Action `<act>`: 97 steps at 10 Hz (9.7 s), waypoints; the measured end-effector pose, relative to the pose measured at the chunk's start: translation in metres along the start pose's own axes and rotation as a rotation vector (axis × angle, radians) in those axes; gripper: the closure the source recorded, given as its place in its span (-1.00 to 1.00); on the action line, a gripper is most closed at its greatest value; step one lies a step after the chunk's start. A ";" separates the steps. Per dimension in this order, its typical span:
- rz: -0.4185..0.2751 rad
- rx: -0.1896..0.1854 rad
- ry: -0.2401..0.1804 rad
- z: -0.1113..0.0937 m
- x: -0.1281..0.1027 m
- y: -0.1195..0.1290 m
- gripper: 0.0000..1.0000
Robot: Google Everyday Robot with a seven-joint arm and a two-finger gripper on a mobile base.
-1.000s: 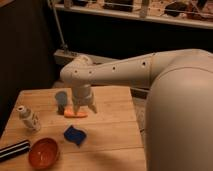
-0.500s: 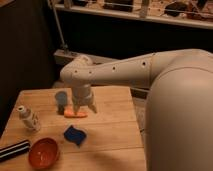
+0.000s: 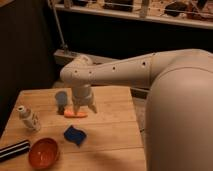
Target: Drag the pepper across the table
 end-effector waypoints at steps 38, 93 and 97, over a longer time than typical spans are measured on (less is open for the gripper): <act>-1.216 -0.041 0.165 0.042 -0.050 0.032 -0.30; -1.584 -0.068 0.001 0.165 -0.097 0.035 0.78; -1.524 -0.045 0.013 0.164 -0.106 0.008 0.78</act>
